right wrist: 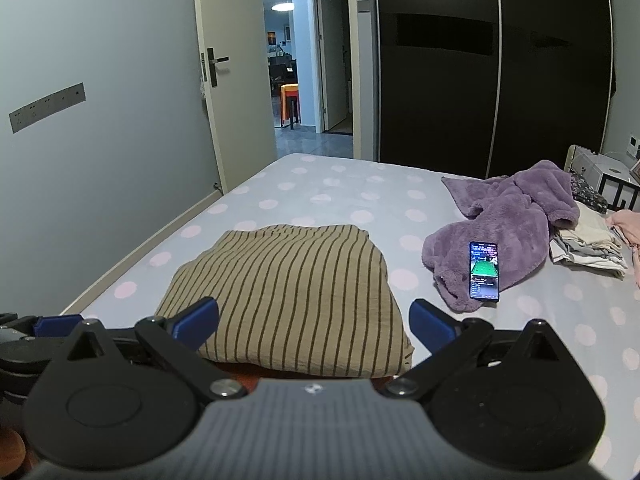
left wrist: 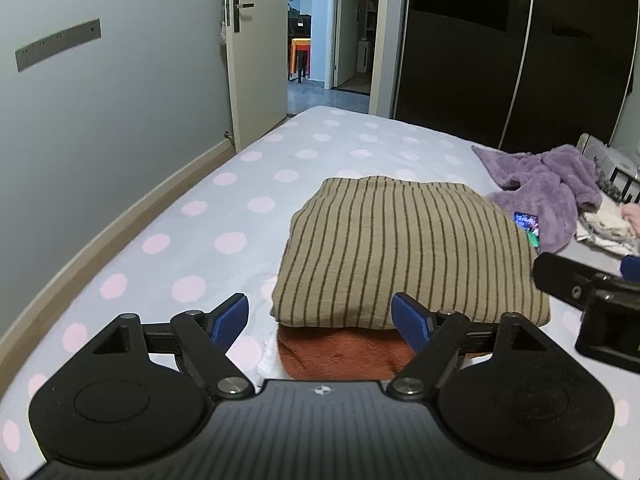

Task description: Fold clothes

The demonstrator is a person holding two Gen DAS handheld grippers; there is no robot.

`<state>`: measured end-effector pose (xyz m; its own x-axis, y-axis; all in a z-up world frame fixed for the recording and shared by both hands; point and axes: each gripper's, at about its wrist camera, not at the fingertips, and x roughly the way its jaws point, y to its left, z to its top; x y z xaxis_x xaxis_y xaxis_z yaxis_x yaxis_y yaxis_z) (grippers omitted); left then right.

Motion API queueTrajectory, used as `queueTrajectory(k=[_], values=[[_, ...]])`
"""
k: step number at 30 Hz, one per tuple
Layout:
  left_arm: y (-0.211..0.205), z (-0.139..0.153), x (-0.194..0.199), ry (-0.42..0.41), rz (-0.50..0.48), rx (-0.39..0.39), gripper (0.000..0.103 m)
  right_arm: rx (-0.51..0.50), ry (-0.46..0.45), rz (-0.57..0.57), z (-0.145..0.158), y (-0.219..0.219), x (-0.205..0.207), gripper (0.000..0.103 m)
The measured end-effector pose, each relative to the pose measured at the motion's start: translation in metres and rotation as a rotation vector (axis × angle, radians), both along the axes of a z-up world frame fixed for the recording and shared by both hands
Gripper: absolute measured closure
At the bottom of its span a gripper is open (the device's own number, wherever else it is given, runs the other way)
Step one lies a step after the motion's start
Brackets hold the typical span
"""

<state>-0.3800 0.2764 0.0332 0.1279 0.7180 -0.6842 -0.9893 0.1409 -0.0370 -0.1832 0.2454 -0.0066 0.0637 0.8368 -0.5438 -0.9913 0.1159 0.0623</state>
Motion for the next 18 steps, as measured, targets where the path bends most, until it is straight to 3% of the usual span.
queueTrajectory(k=[4, 18], values=[[0.000, 0.000, -0.003, -0.017, 0.000, -0.017, 0.022, 0.002, -0.006, 0.005, 0.001, -0.001, -0.002, 0.001], [-0.010, -0.008, 0.000, 0.047, -0.012, -0.049, 0.020, -0.036, -0.015, 0.021, -0.007, -0.010, -0.008, 0.001]])
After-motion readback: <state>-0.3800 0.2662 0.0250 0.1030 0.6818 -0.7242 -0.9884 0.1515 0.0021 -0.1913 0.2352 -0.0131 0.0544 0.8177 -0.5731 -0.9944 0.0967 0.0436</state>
